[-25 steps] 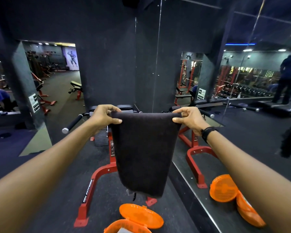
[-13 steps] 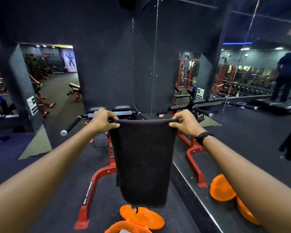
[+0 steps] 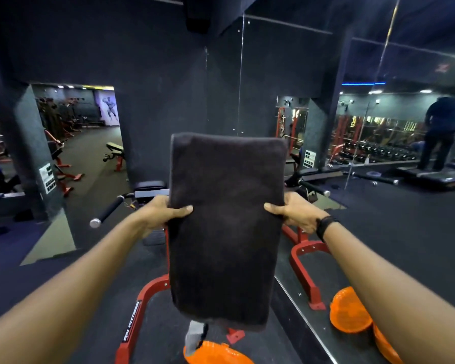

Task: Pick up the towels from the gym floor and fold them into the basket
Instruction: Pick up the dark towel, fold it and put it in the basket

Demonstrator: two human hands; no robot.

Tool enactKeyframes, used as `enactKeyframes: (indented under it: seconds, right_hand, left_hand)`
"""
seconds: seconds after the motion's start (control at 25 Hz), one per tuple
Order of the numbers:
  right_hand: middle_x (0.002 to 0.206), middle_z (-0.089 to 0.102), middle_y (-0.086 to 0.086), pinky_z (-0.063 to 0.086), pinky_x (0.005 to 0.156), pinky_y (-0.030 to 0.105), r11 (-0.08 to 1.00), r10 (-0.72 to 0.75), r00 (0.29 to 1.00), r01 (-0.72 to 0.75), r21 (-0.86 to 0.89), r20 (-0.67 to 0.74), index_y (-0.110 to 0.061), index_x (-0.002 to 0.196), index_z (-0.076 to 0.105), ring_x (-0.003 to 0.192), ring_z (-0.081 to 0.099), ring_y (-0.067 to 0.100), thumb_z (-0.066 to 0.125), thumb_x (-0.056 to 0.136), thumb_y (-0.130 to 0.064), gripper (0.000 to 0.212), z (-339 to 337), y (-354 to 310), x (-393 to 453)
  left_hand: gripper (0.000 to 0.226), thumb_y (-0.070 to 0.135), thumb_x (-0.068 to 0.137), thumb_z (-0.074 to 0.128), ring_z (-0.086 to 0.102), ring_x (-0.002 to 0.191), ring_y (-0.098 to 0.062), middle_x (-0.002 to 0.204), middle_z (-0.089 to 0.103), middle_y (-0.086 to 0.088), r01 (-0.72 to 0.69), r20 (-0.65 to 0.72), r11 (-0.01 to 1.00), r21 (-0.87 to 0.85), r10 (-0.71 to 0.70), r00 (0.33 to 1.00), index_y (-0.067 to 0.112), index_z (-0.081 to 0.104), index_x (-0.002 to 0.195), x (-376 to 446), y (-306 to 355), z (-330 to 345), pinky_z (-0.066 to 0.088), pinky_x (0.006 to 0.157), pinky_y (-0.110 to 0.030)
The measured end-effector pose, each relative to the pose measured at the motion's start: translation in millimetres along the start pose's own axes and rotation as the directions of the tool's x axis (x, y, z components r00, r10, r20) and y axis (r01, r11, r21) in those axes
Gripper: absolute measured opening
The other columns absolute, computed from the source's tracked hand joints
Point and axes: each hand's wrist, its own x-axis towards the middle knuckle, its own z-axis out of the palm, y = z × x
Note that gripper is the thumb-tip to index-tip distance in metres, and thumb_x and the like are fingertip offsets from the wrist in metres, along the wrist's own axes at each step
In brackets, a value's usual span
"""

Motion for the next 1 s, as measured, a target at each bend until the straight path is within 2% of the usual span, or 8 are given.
enactKeyframes:
  seconds: [0.16,0.24,0.4,0.56,0.64,0.76,0.88,1.0]
  right_hand:
    - [0.117,0.068,0.006,0.055,0.087,0.038,0.982,0.073,0.995,-0.083,0.169,0.065,-0.011,0.124,0.058,0.107,0.064,0.022,0.063,0.09,-0.016,0.035,4.4,12.7,-0.8]
    - [0.119,0.067,0.01,0.054,0.081,0.034,0.986,0.146,0.987,-0.151,0.071,0.073,-0.01,0.121,0.06,0.101,0.064,0.021,0.066,0.088,-0.011,0.034,12.1,23.3,-2.3]
    - [0.116,0.065,0.018,0.056,0.083,0.03,0.937,0.116,0.991,-0.088,0.339,-0.064,0.004,0.122,0.052,0.098,0.065,0.024,0.066,0.084,0.002,0.041,21.2,27.8,1.0]
    - [0.106,0.069,0.012,0.05,0.093,0.039,0.962,0.126,0.987,-0.097,0.257,-0.099,-0.013,0.128,0.037,0.1,0.065,0.022,0.071,0.076,0.009,0.065,19.6,19.2,0.5]
    - [0.109,0.068,0.016,0.051,0.095,0.041,0.974,0.072,0.995,-0.054,0.219,-0.074,-0.017,0.129,0.038,0.103,0.065,0.027,0.072,0.072,0.014,0.073,21.8,19.4,-1.1]
    - [0.105,0.069,0.019,0.055,0.087,0.037,0.998,-0.039,0.996,0.034,-0.051,-0.086,-0.015,0.123,0.053,0.094,0.066,0.027,0.078,0.064,0.014,0.07,24.4,24.3,-0.2]
    - [0.088,0.072,0.01,0.054,0.078,0.038,0.873,-0.179,0.972,0.085,-0.48,-0.154,-0.022,0.092,0.072,0.078,0.06,0.012,0.088,0.061,-0.016,0.036,20.8,30.7,8.2]
    - [0.076,0.066,0.004,0.043,0.065,0.027,0.779,-0.23,0.964,0.099,-0.619,-0.136,-0.021,0.081,0.071,0.068,0.051,0.009,0.082,0.072,-0.023,0.013,20.0,26.1,9.1]
  left_hand:
    - [0.016,0.025,0.089,0.065,0.065,0.084,-0.013,0.089,0.073,0.001,0.049,-0.134,0.964,-0.263,-0.087,0.987,0.014,0.068,0.099,4.5,-22.3,0.5,0.05,0.059,-0.02]
    - [0.022,0.027,0.088,0.066,0.064,0.095,-0.018,0.102,0.071,-0.001,0.102,-0.086,0.971,-0.216,-0.123,0.989,0.019,0.066,0.108,3.4,-30.0,-0.6,0.049,0.072,-0.03]
    - [0.03,0.011,0.084,0.069,0.066,0.1,-0.019,0.107,0.071,-0.003,0.036,-0.037,0.958,-0.283,-0.048,0.998,0.017,0.062,0.113,-3.7,-40.7,2.7,0.054,0.084,-0.036]
    - [0.057,0.007,0.07,0.083,0.064,0.1,-0.028,0.112,0.066,-0.016,0.038,-0.294,0.987,-0.153,-0.082,0.952,0.003,0.054,0.118,7.6,-45.3,-2.1,0.052,0.086,-0.041]
    - [0.069,0.005,0.064,0.086,0.059,0.103,-0.025,0.116,0.058,-0.015,0.015,-0.347,0.99,-0.143,-0.064,0.936,0.009,0.048,0.121,11.5,-45.6,-7.9,0.05,0.091,-0.038]
    - [0.077,0.003,0.053,0.091,0.055,0.112,-0.023,0.12,0.054,-0.007,-0.026,-0.259,0.999,0.018,0.03,0.965,0.023,0.054,0.117,13.0,-44.0,-15.4,0.049,0.096,-0.04]
    - [0.05,0.006,0.058,0.089,0.06,0.097,-0.018,0.104,0.065,-0.003,-0.068,-0.211,0.964,0.259,0.125,0.97,0.019,0.067,0.102,11.5,-40.4,-17.1,0.052,0.075,-0.029]
    - [0.024,0.02,0.065,0.087,0.062,0.08,-0.016,0.084,0.069,-0.001,-0.063,-0.214,0.909,0.411,0.164,0.963,0.021,0.071,0.083,10.8,-37.5,-17.0,0.048,0.067,-0.028]
